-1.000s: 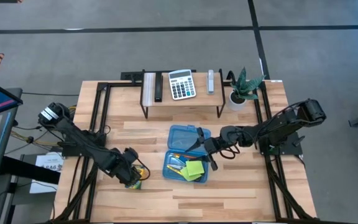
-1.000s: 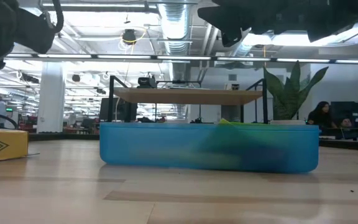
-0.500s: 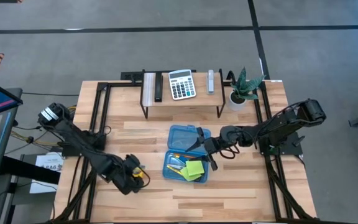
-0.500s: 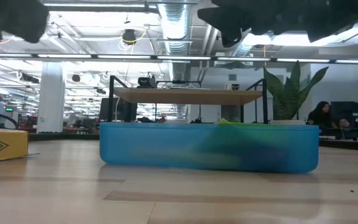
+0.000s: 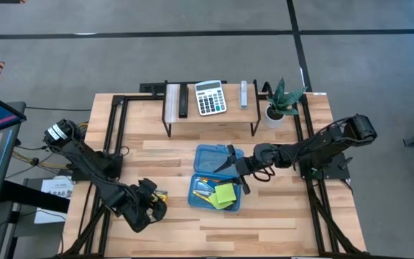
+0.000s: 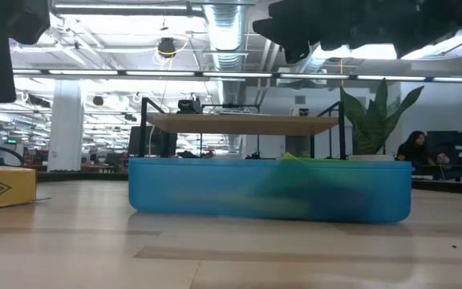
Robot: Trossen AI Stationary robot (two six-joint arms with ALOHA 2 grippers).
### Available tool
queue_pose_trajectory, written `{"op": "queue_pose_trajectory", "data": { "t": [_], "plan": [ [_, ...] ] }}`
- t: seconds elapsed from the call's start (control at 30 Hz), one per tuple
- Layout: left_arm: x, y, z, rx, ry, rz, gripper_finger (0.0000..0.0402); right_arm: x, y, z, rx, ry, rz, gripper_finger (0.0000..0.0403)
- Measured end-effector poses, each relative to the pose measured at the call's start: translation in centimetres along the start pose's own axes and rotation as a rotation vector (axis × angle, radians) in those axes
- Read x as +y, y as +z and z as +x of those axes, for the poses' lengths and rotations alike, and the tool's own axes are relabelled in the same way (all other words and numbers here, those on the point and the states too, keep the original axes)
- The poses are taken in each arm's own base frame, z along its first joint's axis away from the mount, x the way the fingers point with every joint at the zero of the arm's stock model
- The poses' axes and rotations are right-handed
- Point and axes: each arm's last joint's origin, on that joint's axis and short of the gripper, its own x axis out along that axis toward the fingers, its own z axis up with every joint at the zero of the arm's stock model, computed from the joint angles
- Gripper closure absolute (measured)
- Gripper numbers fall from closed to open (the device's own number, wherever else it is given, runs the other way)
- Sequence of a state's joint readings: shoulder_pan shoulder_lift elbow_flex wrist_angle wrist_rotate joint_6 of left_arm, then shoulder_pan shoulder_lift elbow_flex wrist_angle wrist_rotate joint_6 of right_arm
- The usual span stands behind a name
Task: Pack school essentials
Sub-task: Put the crayon box into the supply box
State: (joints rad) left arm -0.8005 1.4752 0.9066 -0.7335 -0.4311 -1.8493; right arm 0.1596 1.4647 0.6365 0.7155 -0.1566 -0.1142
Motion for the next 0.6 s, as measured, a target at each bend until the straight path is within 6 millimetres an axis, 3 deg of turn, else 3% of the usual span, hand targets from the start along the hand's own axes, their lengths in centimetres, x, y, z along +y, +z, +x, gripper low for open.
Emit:
{"op": "queue_pose_trajectory", "data": {
  "t": [0.37, 0.6],
  "plan": [
    [0.7, -0.9, 2.8, 0.166, 0.212, 0.038, 0.0138, -0.1, -0.2, 0.0, 0.014, -0.003, 0.004, 0.0202],
    [0.6, -0.2, 2.9, 0.196, 0.219, 0.11, 0.0138, -0.1, -0.1, 0.0, 0.012, -0.004, 0.01, 0.0202]
  ]
}}
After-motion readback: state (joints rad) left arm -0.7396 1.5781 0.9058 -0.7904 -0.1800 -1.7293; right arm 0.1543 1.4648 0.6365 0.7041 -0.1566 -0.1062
